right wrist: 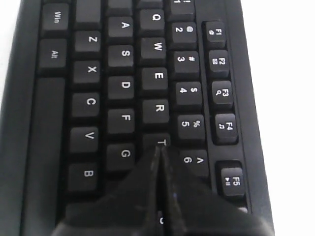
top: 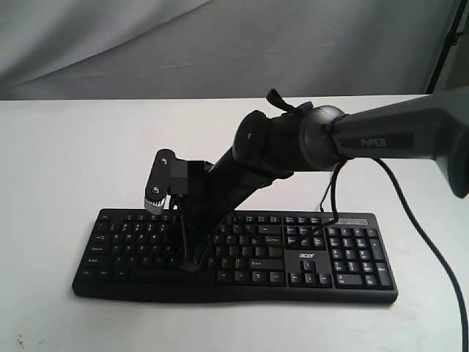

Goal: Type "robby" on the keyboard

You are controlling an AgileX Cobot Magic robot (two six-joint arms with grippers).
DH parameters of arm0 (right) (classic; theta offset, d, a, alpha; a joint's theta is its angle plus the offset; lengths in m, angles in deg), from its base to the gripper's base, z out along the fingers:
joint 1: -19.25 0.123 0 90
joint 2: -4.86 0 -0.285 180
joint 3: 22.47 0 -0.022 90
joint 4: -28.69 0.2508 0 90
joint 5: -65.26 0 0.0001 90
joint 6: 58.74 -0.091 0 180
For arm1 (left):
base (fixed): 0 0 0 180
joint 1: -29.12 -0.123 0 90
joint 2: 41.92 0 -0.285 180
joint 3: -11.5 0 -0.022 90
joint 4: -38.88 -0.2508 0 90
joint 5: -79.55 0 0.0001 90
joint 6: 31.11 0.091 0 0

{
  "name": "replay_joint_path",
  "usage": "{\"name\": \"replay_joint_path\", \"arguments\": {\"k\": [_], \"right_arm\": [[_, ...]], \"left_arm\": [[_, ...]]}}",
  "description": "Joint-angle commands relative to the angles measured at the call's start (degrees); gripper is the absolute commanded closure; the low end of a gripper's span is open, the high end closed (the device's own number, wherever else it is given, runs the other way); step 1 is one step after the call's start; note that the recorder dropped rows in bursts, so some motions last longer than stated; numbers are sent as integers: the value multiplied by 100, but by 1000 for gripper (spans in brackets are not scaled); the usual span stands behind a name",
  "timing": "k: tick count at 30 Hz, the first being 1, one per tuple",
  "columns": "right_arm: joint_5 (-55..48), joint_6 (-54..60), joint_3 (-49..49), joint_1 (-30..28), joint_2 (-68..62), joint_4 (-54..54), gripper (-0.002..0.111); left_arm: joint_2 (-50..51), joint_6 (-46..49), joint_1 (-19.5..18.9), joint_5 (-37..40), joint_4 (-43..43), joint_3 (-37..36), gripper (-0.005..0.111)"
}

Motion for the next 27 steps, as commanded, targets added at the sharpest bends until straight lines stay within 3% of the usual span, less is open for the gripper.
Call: {"name": "replay_joint_path", "arguments": {"k": [1,18,27], "right_arm": [[-44,19,-43,-14,-71,51,108],[-60,-141,-43,-14,1068,-15,108],[113,-105,152,-2,3172,396,108]], "left_arm": [[-20,-16,36,-31,-27,-25,107],[-20,-16,36,-31,-27,-25,107],[-20,-16,36,-31,-27,-25,107]]}}
